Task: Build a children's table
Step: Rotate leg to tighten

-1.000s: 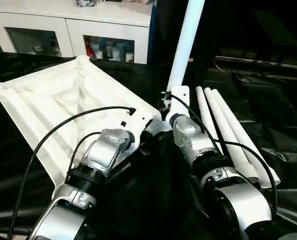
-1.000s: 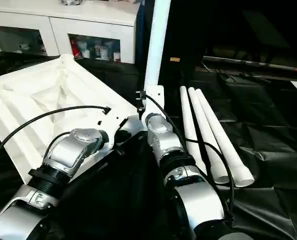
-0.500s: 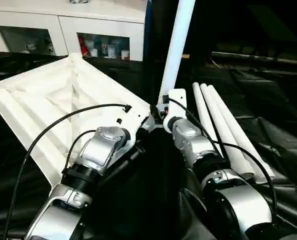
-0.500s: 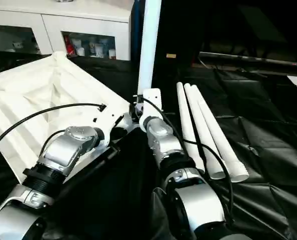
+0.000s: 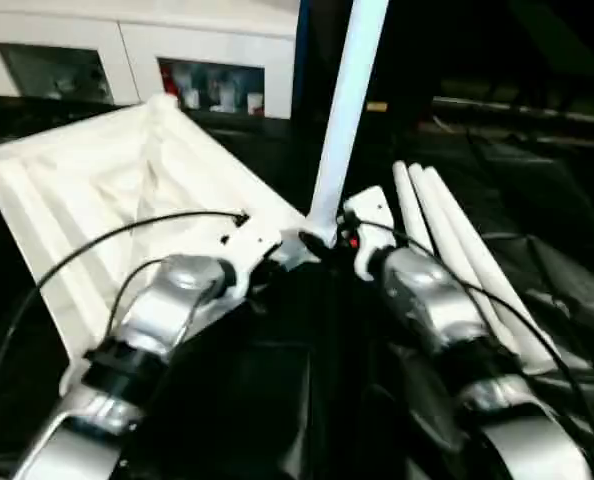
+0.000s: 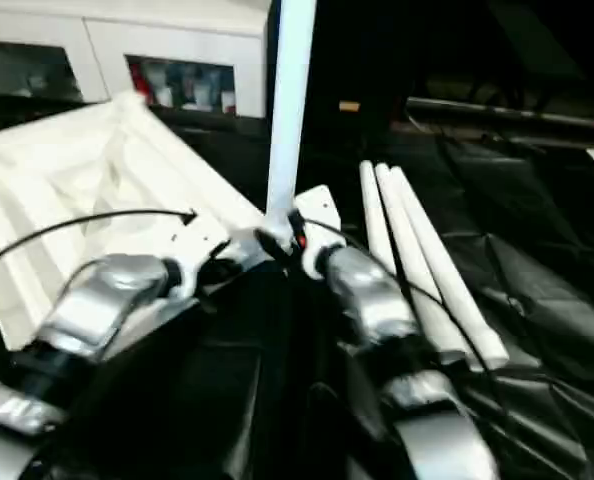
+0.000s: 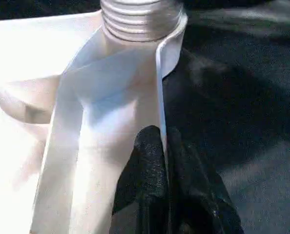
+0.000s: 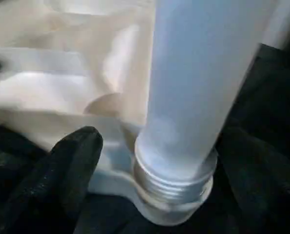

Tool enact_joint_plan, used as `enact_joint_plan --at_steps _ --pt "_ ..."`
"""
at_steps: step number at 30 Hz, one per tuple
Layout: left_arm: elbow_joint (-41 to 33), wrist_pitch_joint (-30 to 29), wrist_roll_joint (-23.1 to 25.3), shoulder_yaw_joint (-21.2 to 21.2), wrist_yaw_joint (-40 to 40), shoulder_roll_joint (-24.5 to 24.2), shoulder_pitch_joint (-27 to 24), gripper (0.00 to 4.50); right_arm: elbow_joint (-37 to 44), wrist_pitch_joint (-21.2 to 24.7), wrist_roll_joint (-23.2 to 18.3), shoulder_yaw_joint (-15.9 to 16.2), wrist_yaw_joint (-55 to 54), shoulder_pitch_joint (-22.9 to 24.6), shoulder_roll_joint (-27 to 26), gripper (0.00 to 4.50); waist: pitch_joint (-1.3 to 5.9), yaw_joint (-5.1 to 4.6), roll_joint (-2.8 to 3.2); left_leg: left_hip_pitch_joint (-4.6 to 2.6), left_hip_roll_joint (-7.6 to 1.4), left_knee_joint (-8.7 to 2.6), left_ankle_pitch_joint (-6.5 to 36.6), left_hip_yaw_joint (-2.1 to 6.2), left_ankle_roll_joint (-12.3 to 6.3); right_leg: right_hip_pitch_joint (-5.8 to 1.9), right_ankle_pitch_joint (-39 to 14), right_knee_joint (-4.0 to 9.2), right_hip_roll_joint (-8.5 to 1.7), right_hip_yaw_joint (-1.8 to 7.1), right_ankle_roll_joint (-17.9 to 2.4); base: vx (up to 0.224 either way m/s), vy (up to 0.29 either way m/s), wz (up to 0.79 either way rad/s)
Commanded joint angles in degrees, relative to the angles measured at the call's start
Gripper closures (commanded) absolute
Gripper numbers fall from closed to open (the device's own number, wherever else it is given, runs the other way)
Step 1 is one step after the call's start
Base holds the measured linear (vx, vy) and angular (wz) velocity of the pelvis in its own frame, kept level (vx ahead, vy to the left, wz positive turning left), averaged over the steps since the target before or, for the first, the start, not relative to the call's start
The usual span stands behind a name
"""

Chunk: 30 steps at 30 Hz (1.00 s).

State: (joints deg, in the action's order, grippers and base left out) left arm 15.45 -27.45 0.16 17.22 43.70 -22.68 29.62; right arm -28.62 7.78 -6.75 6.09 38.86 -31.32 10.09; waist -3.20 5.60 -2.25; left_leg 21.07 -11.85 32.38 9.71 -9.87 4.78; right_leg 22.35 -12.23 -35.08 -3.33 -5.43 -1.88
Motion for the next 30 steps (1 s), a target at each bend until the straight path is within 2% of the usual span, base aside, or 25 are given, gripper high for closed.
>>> enact_joint_plan --at_steps 1,3,8,14,19,24,30 --pt "-3.34 5.43 -1.44 0.16 4.78 -1.90 -1.20 4.50 5.38 0.78 -2.79 0.34 7.94 2.60 4.06 0.38 3.91 0.19 0.91 -0.80 -1.95 -3.00 5.47 0.42 -2.81 -3.62 6.09 2.96 -4.92 3.78 -11.29 0.000 0.000 0.00" --pt "-6.36 6.24 -3.19 0.03 8.46 -3.73 -2.62 4.50 7.80 0.69 -3.42 1.06 12.22 4.54 7.34 0.38 3.85 0.41 0.76 -0.63 -2.02 -2.98 6.13 0.47 -2.98 -3.77 5.00 3.03 -5.11 3.78 -11.10 0.000 0.000 0.00" --pt "-10.90 5.79 -4.63 0.54 13.14 -6.89 -4.31 4.50 11.17 1.40 -4.79 1.87 19.25 6.85 11.74 0.38 3.72 0.72 0.78 -0.89 -2.14 -2.91 7.54 0.31 -2.79 -3.31 -0.10 3.29 -5.06 3.82 -11.54 0.000 0.000 0.00" --pt "-13.55 5.83 -5.95 0.45 15.19 -8.18 -5.50 4.50 13.03 0.09 -4.03 4.74 24.01 8.04 14.33 0.38 3.71 1.14 0.82 -0.87 -2.08 -2.87 8.40 0.40 -2.20 -3.28 -1.61 3.29 -4.96 3.70 -11.41 0.000 0.000 0.00" --pt "-15.40 5.15 -6.61 0.67 17.27 -8.39 -5.83 4.50 9.81 -2.48 -0.89 6.55 22.19 6.14 12.80 0.38 3.87 1.08 0.62 -0.68 -1.91 -2.64 6.33 0.39 -2.30 -3.30 0.47 2.90 -4.91 3.68 -11.80 0.000 0.000 0.00" --pt "-16.69 4.18 -7.60 1.08 18.81 -8.48 -5.88 4.50 6.72 -4.33 0.17 6.68 20.00 4.02 10.97 0.38 3.88 1.09 0.76 -0.87 -1.95 -2.61 7.03 0.37 -1.79 -3.14 -0.79 2.88 -4.98 3.70 -12.39 0.000 0.000 0.00" --pt "-16.14 4.62 -6.15 1.96 18.77 -8.61 -5.41 4.50 5.25 -4.94 0.30 7.29 20.95 3.16 10.18 0.38 3.76 1.32 0.67 -0.77 -1.91 -2.64 8.60 0.42 -1.22 -3.24 -3.06 3.01 -4.98 3.77 -11.03 0.000 0.000 0.00"
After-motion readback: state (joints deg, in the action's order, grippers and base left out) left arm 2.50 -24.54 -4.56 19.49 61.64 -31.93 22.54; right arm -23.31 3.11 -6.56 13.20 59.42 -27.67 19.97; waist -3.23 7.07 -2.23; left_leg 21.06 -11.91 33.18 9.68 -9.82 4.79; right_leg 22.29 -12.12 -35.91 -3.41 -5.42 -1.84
